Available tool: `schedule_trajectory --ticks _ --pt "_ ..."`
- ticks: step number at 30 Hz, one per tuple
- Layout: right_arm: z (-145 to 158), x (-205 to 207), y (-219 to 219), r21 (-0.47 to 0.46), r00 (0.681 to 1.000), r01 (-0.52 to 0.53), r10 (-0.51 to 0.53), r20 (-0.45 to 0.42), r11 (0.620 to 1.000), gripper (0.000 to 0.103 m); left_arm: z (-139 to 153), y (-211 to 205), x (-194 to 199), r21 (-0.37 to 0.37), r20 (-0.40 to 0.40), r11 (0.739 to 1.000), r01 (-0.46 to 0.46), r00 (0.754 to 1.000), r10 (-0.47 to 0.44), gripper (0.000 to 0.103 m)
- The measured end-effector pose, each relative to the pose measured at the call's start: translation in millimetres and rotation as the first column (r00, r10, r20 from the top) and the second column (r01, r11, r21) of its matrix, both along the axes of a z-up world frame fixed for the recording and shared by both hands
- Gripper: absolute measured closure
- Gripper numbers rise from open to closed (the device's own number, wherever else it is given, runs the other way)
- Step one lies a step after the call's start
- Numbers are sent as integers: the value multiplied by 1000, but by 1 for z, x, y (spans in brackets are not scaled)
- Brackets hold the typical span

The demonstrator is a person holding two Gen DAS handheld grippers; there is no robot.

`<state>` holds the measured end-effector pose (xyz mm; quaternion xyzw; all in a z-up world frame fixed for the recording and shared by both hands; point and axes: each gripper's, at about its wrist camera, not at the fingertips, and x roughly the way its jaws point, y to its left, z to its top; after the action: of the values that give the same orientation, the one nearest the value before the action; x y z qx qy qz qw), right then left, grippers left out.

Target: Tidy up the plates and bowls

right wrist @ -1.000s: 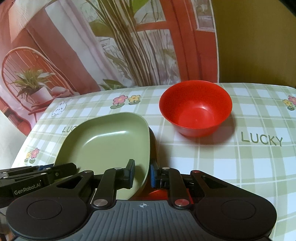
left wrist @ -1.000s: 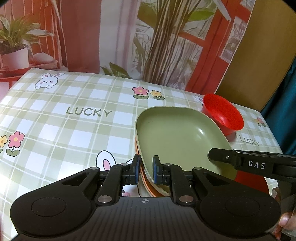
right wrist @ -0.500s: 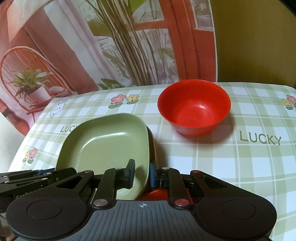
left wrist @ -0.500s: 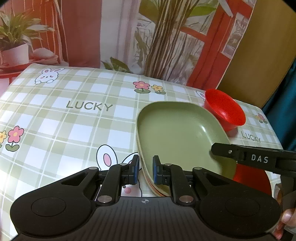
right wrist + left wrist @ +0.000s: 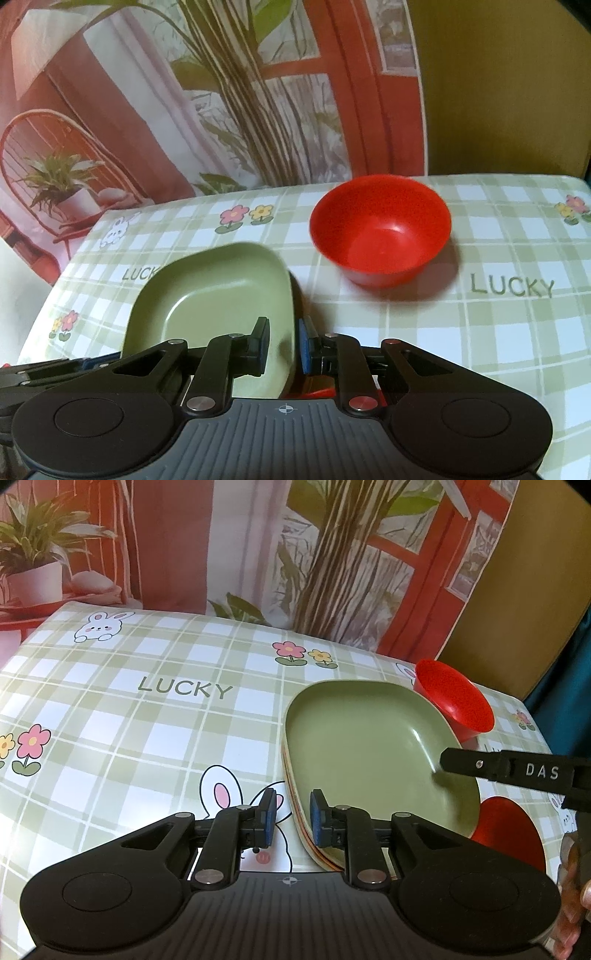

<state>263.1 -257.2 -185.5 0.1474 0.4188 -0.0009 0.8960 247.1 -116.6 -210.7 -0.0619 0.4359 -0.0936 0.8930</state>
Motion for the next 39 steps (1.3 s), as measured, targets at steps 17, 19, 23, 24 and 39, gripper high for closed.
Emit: schedule_trajectory --ticks 17,19,23,24,39 --pt "-7 4 -2 2 1000 8 -8 -21 1000 98 -8 5 2 -29 -30 999 -16 999 16 79" --pt "-5 3 -2 8 1000 8 -8 -18 1000 96 -7 5 1 -29 -30 999 -21 999 20 77" --pt "-1 0 -2 16 1000 8 -8 -3 1000 92 -2 7 -1 -30 -17 999 -34 999 33 76" --pt "1 -1 -1 15 1000 6 -6 2 1000 92 0 8 -1 -33 -11 999 -36 999 36 76" --pt "30 -3 30 6 995 -64 63 79 998 83 31 33 -17 -51 54 996 -76 995 78 76"
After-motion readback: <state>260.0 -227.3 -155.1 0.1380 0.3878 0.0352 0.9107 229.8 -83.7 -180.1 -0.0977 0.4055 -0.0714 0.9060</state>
